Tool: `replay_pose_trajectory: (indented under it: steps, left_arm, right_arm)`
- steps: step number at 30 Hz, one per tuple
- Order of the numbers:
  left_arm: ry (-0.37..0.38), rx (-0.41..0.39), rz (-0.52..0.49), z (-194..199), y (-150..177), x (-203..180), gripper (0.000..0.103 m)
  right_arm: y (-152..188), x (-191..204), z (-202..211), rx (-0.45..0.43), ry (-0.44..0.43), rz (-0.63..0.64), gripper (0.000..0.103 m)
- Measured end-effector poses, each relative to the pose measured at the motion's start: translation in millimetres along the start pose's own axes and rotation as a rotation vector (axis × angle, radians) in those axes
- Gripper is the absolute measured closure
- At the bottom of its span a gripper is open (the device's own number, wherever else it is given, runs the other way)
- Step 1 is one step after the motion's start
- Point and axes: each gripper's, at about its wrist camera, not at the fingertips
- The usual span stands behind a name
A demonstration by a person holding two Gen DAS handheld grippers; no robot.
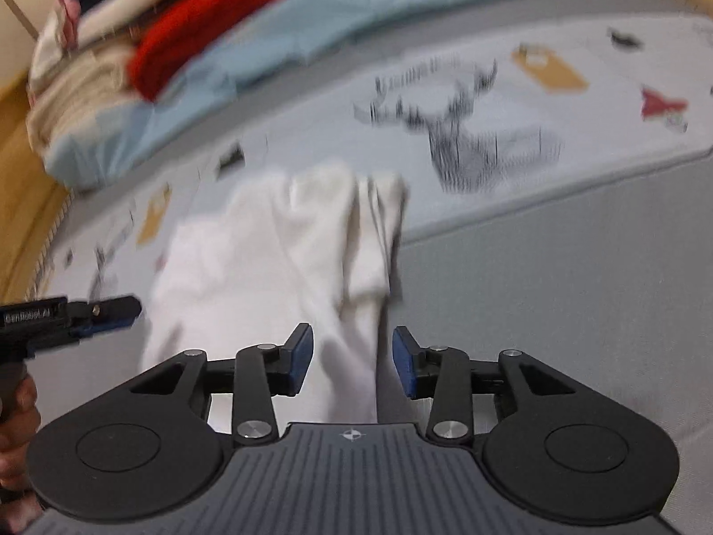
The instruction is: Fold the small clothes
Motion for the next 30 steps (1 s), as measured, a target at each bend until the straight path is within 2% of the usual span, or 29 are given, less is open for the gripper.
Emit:
replay_pose_trajectory:
  steps: [2,4,14,16,18,20,22,24,26,27,28,29,30]
  left_arm:
    - [-0.02,0.01,-0.014,-5.5,7.1,0.4,0.063]
    - [-0.027,0.006,-0.023,-7.0,9.4,0.5,0.063]
    - [-0.029,0.009,0.017,2.2,12.3,2.6,0.063]
    - [-0.025,0.033,0.014,-3.3,18.0,2.8,0.063]
    - [-0.062,0.083,-0.031,-14.9,25.4,0.1,0.066]
    - [-0.082,0.069,-0.072,-12.3,29.4,-5.5,0.066]
    - [-0.096,0.045,-0.077,0.4,30.6,-8.1,0.066]
    - [-0.095,0.002,-0.074,18.2,35.5,-8.3,0.062]
    - [-0.127,-0.033,-0.138,36.5,42.8,-14.2,0.061]
    - [-0.161,-0.064,-0.181,49.9,45.9,-18.3,0.055]
    - [-0.19,-0.108,-0.207,67.0,51.2,-21.2,0.042]
    - [-0.201,-0.142,-0.212,80.2,56.5,-22.4,0.035]
    - [-0.208,-0.182,-0.208,96.4,63.4,-23.2,0.021]
  right_arm:
    - [6.7,-0.9,-8.3,0.057,0.056,0.002,0.062]
    - [8.7,-5.1,-11.7,0.073,0.077,-0.015,0.062]
    - [9.2,-9.8,-9.7,0.066,0.096,-0.019,0.062]
    - [10.0,-9.0,-8.0,0.068,0.106,-0.009,0.063]
    - [11.1,-7.7,-6.9,0.073,0.16,0.015,0.068]
    - [12.4,-8.7,-3.9,0.078,0.232,0.029,0.07]
    - [10.2,-10.0,9.9,0.029,0.241,0.017,0.07]
    - [7.4,-3.8,33.0,-0.074,0.239,0.037,0.07]
    - [9.1,7.9,55.6,-0.165,0.24,0.101,0.07]
    - [11.9,14.8,65.5,-0.199,0.238,0.139,0.069]
    - [15.6,22.7,75.6,-0.226,0.238,0.184,0.065]
    - [19.1,30.6,85.0,-0.25,0.248,0.227,0.063]
    - [23.6,37.9,94.8,-0.274,0.251,0.254,0.056]
Point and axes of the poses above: each gripper's, at about its wrist camera, not at the fingertips, and z roughly against the way its jaws point, x to its left, y to its underside, and after that the axes turned 9 degrees about -y, right-handed
